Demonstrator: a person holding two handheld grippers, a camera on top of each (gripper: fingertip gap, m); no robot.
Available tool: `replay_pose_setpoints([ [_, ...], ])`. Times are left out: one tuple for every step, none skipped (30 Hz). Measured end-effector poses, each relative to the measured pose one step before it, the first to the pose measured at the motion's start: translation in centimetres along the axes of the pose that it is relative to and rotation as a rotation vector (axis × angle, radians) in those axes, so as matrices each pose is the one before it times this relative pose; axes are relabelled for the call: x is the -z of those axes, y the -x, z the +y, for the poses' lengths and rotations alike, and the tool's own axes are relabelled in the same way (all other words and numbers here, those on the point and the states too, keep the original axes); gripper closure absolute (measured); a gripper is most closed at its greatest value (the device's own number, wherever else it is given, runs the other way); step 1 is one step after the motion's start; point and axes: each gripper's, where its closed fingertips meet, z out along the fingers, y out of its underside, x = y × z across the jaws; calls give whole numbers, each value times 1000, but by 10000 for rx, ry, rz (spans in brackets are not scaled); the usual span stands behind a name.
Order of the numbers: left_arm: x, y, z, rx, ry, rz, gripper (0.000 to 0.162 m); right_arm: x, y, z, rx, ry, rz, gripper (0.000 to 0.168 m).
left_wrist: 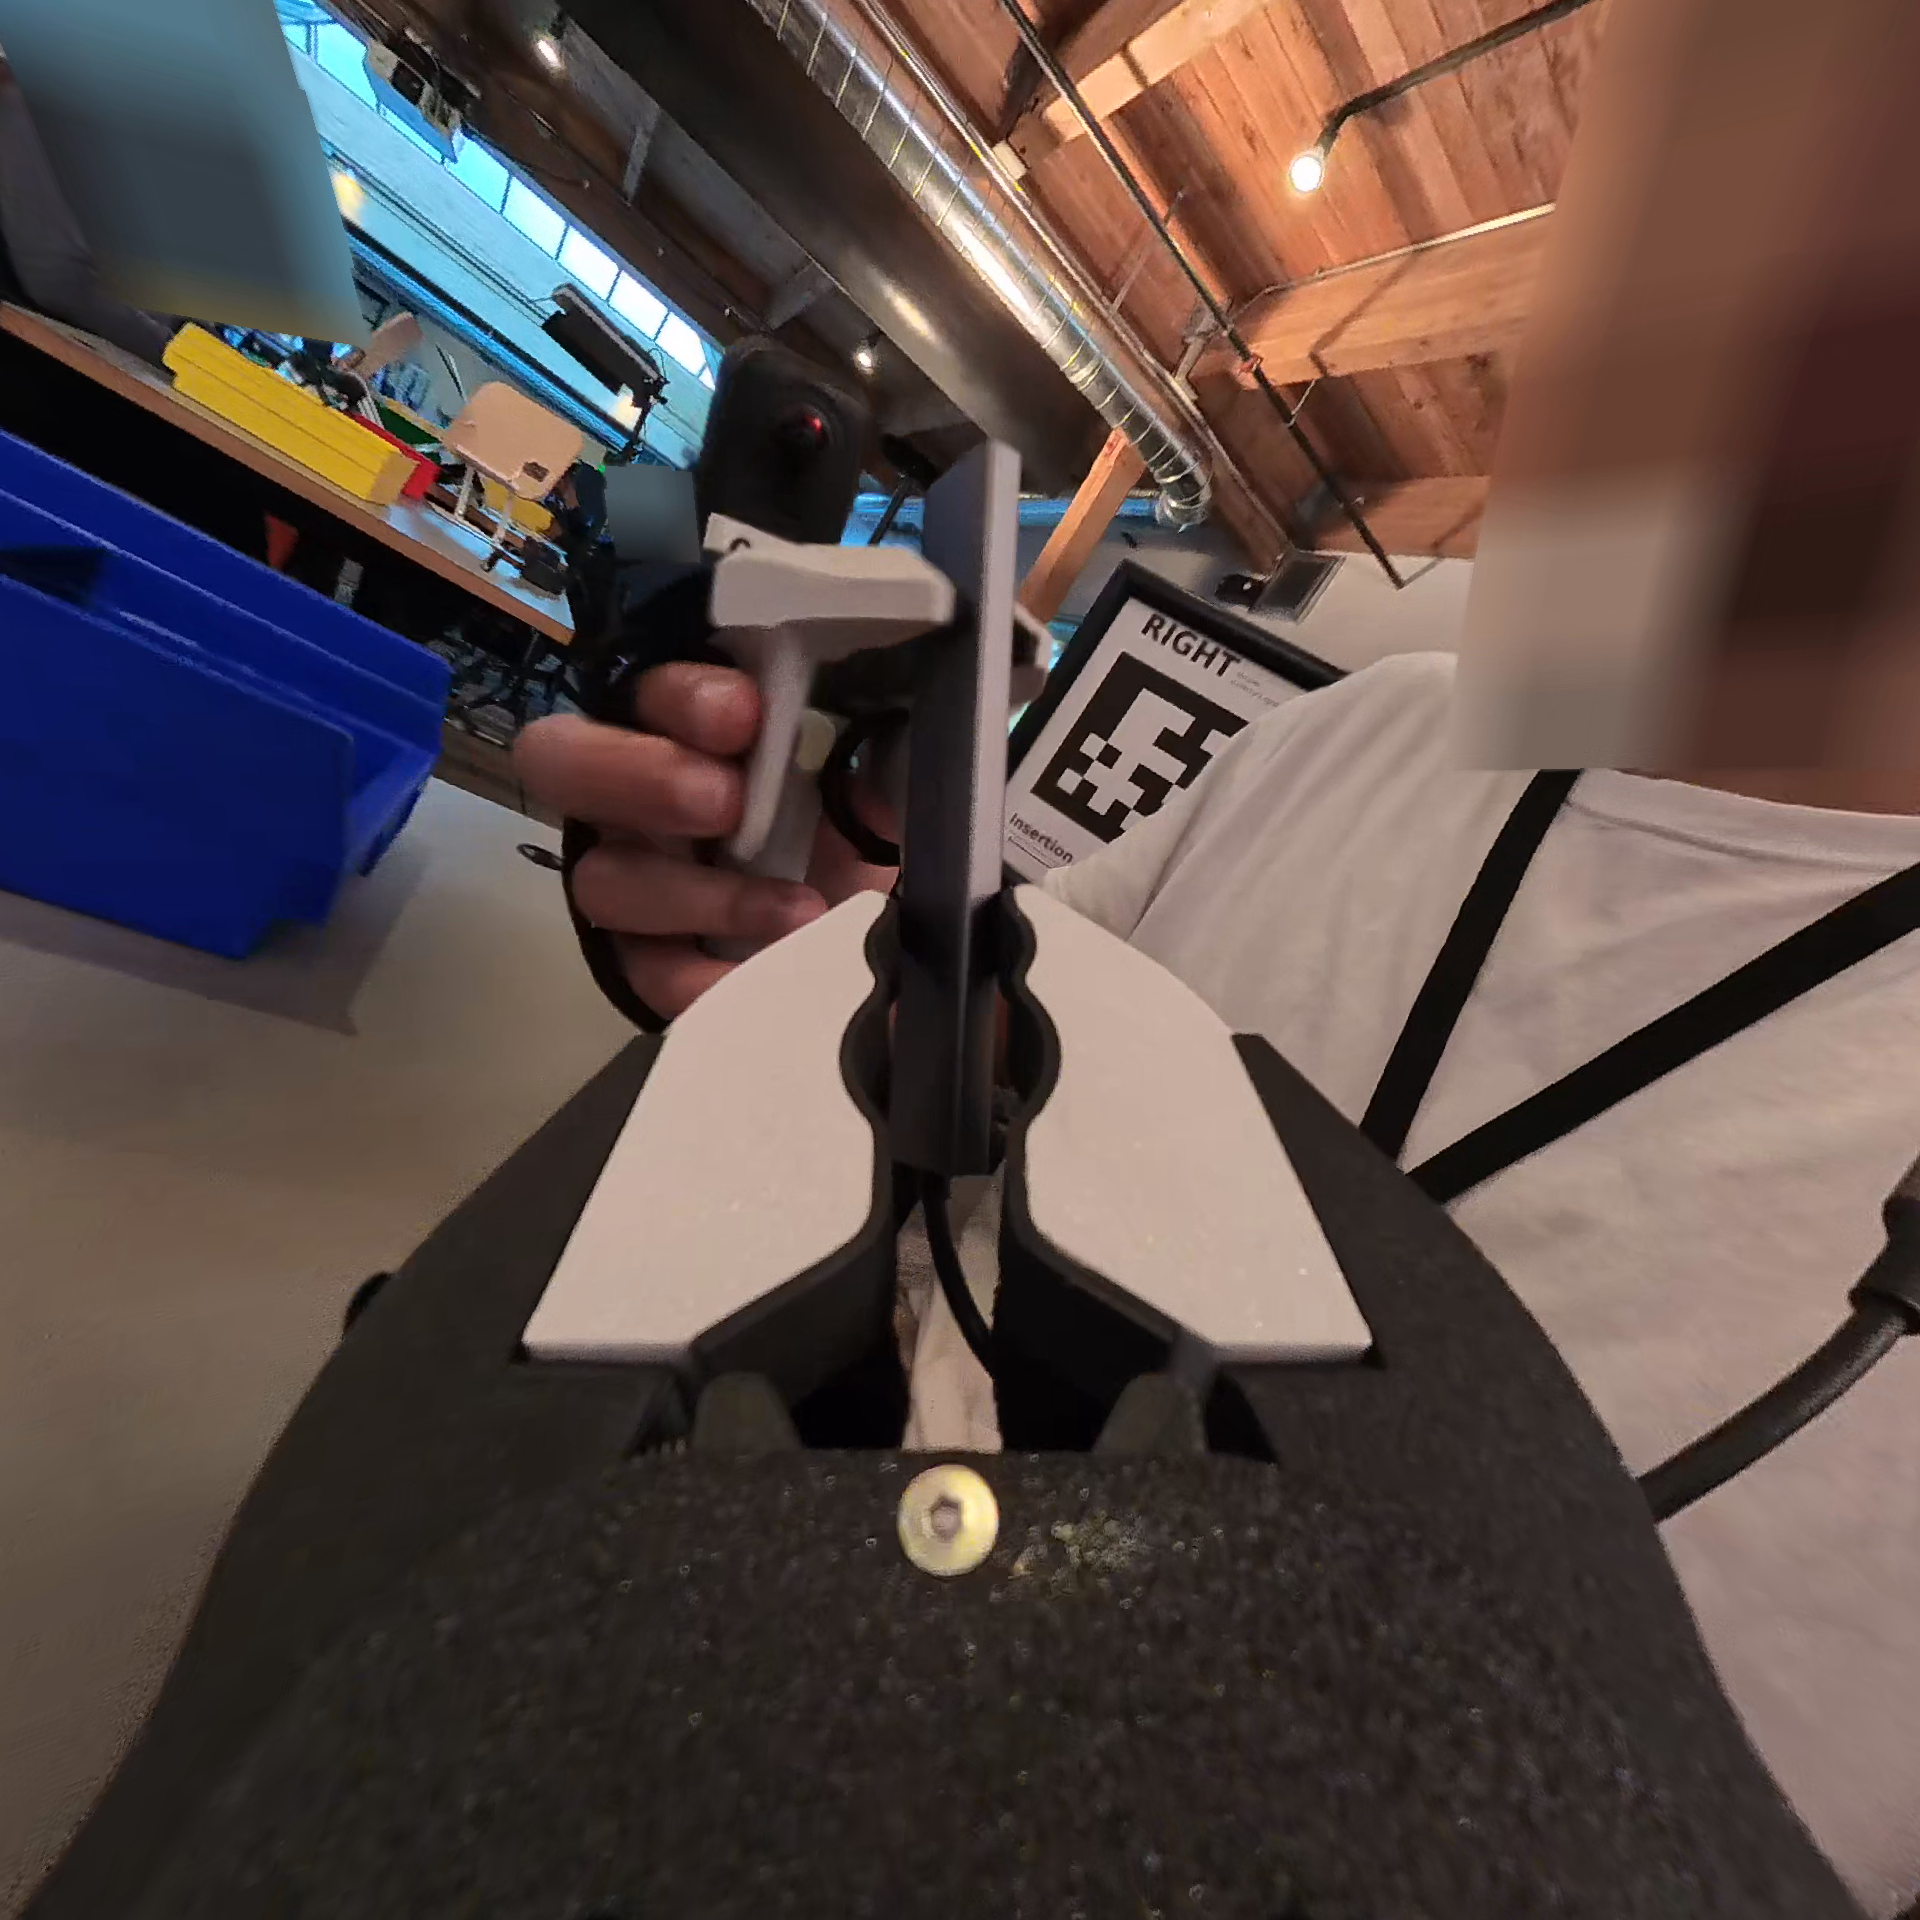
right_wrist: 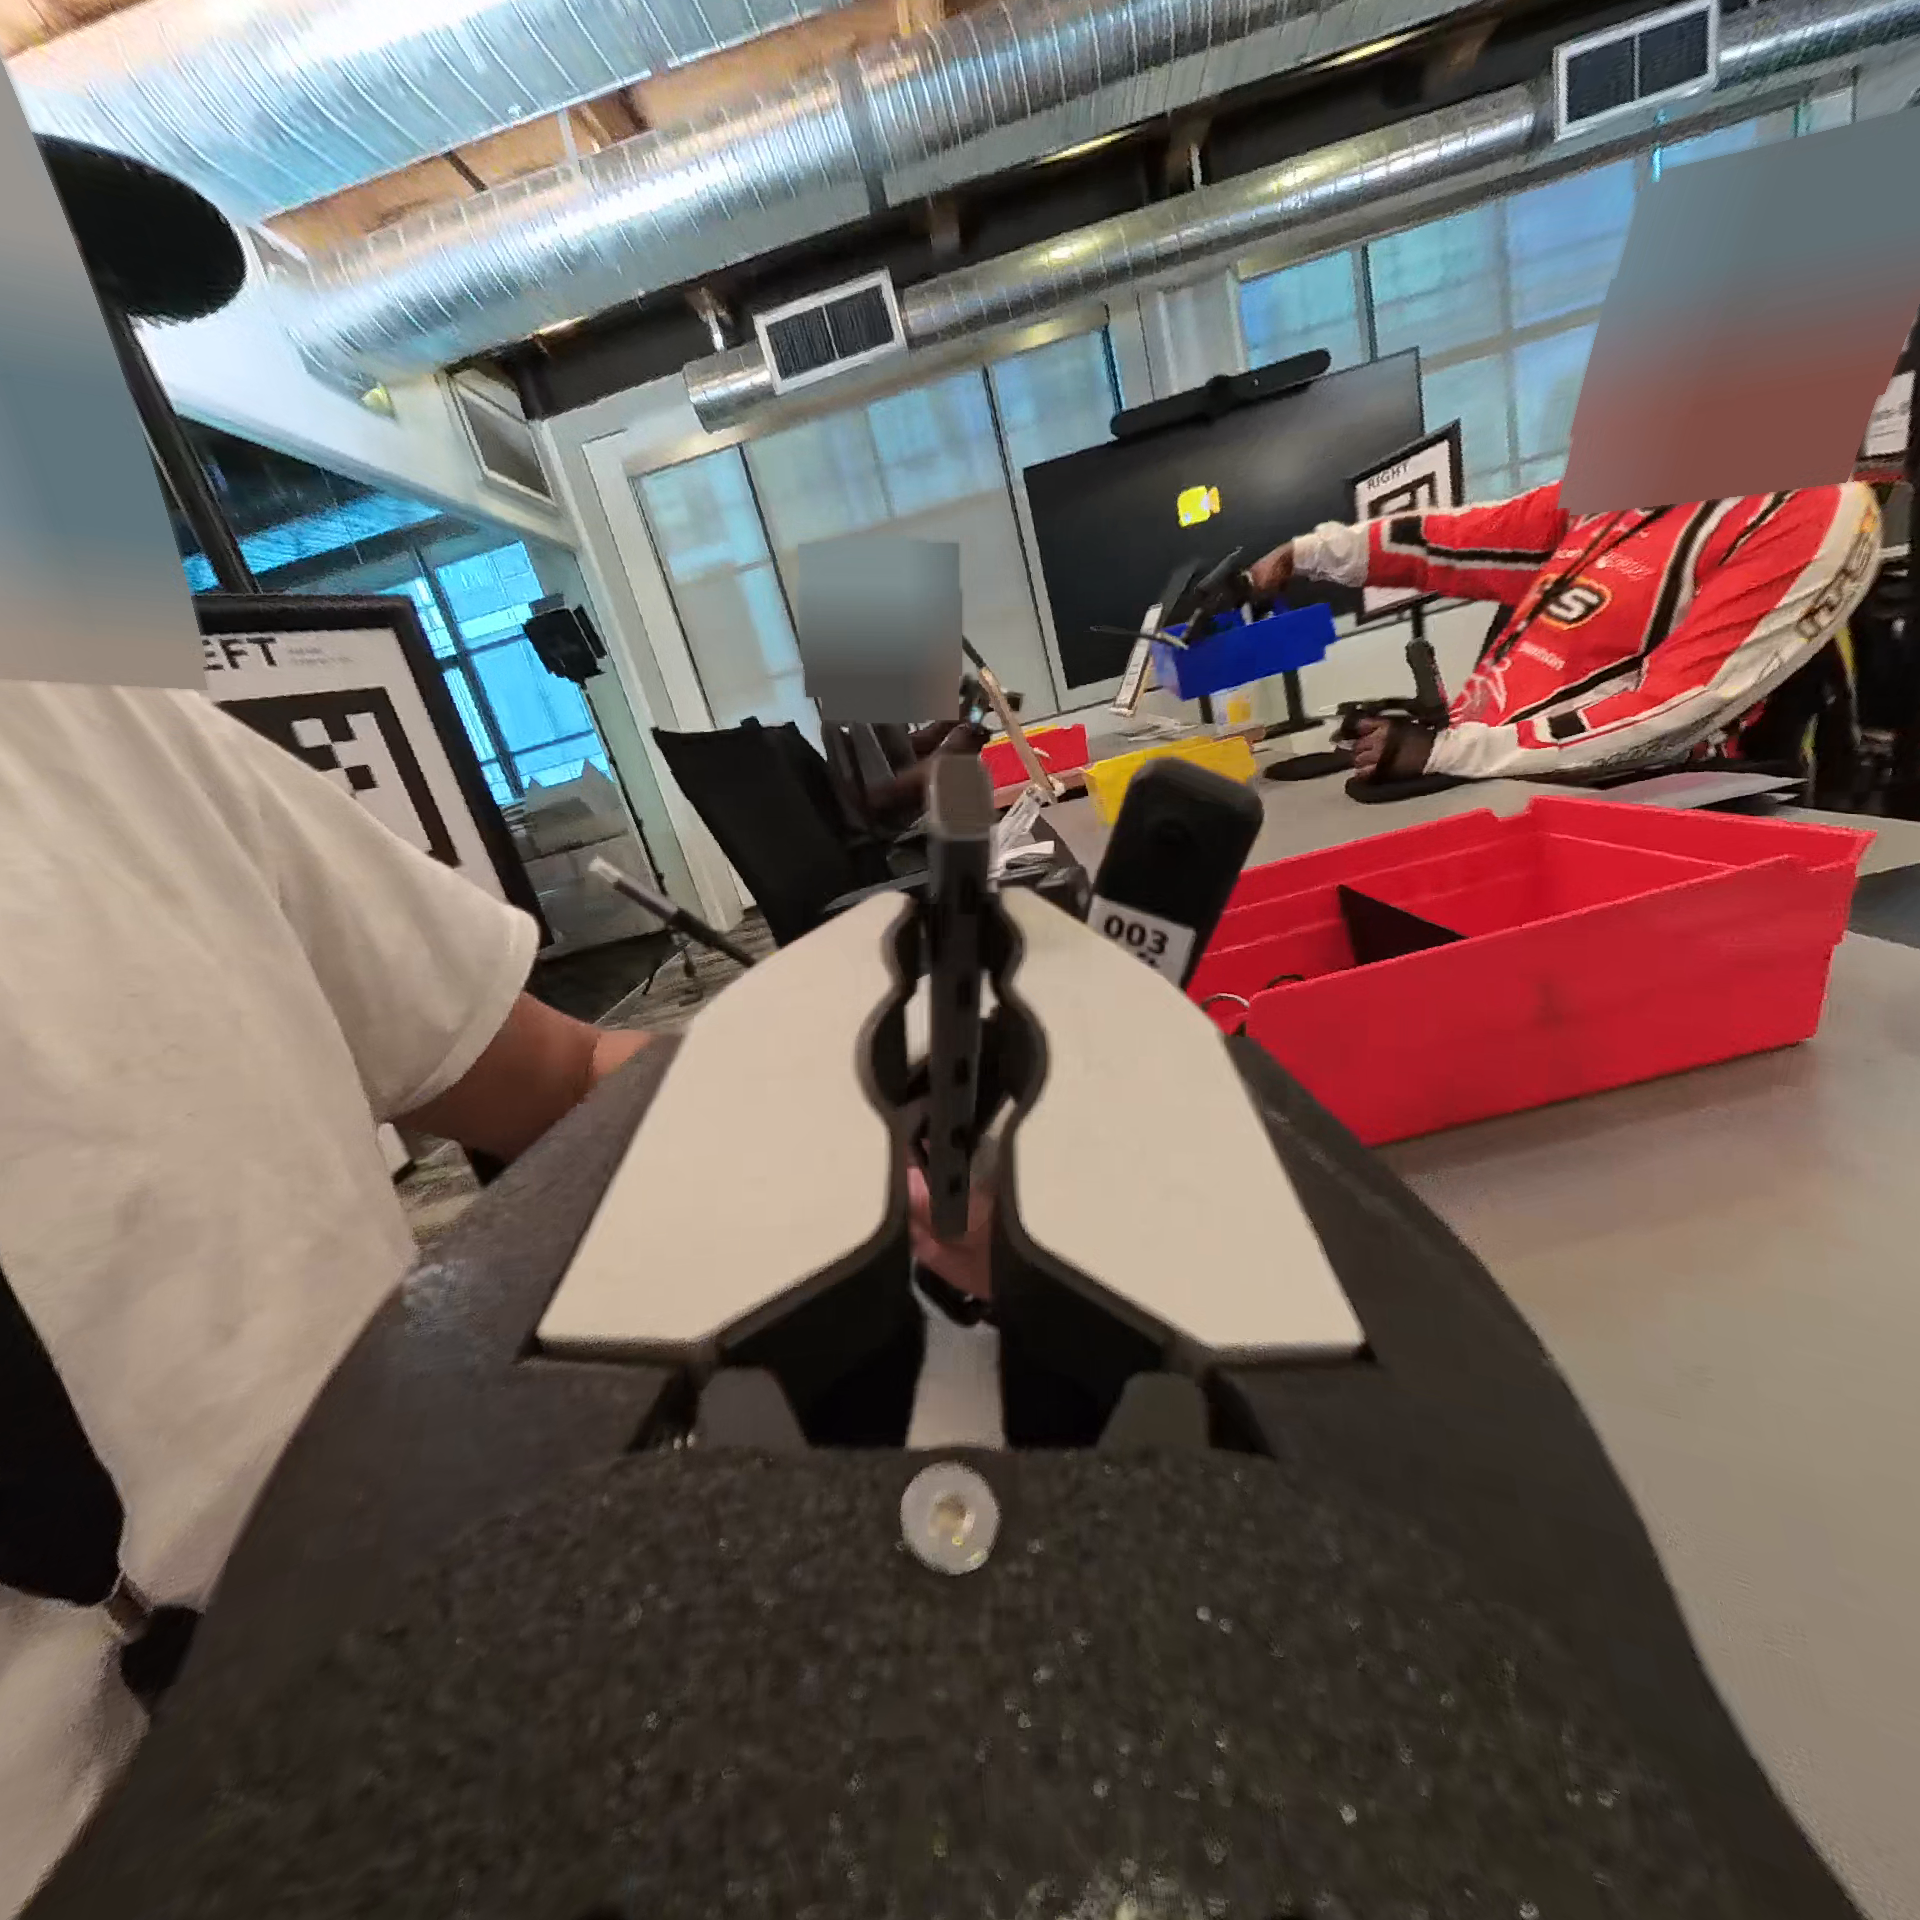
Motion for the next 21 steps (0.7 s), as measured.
replay_pose_setpoints([
  [-64, 359, 266, 158, -113, 8, 145, 76, -132, 226, 124, 41, 136, 159],
  [65, 584, 57, 138, -162, -164, 146, 148, -308, 223, 225, 125, 254, 159],
  [226, 779, -5, 132, -97, -297, 146, 177, -560, 347, 307, 348, 401, 159],
  [351, 748, 23, 108, 55, -292, 145, 155, -364, 432, 303, 537, 254, 158],
  [472, 697, -9, 48, 162, -331, 145, 153, -206, 277, 320, 502, 169, 158],
  [595, 794, -138, -78, 188, -522, 146, 269, -456, 70, 481, 430, 427, 159],
  [673, 831, -269, -277, 177, -701, 146, 330, -730, 282, 782, 633, 688, 159],
  [651, 726, -316, -460, 174, -766, 145, 314, -670, 436, 989, 693, 667, 159],
  [520, 528, -299, -580, 195, -714, 145, 217, -445, 523, 970, 666, 533, 159],
  [316, 315, -214, -591, 232, -628, 144, 100, -499, 617, 942, 645, 610, 159],
  [58, 55, -91, -570, 309, -512, 142, -79, -315, 730, 969, 634, 529, 159],
  [-174, -170, 109, -605, 445, -435, 138, -273, 146, 754, 966, 571, 274, 159],
  [-333, -228, 277, -714, 556, -462, 134, -453, 451, 757, 814, 541, 75, 158],
  [-408, -234, 291, -850, 545, -531, 131, -588, 636, 695, 607, 477, -30, 159],
  [-397, -258, 211, -927, 433, -564, 130, -647, 724, 540, 404, 334, -108, 158],
  [-358, -306, 114, -909, 310, -541, 131, -653, 785, 397, 180, 198, -206, 159],
  [-272, -227, 132, -879, 257, -552, 132, -581, 864, 287, 30, 100, -344, 159],
  [-193, -194, 159, -886, 202, -516, 136, -459, 780, 188, -25, 26, -347, 159],
  [-112, -219, 204, -908, 169, -438, 141, -319, 461, 122, -6, 12, -194, 158],
  [-52, -152, 200, -842, 115, -414, 148, -146, 110, 54, -27, -8, -29, 158],
  [-19, -84, 134, -685, 46, -382, 149, -59, 158, 25, -51, -30, -138, 159],
])
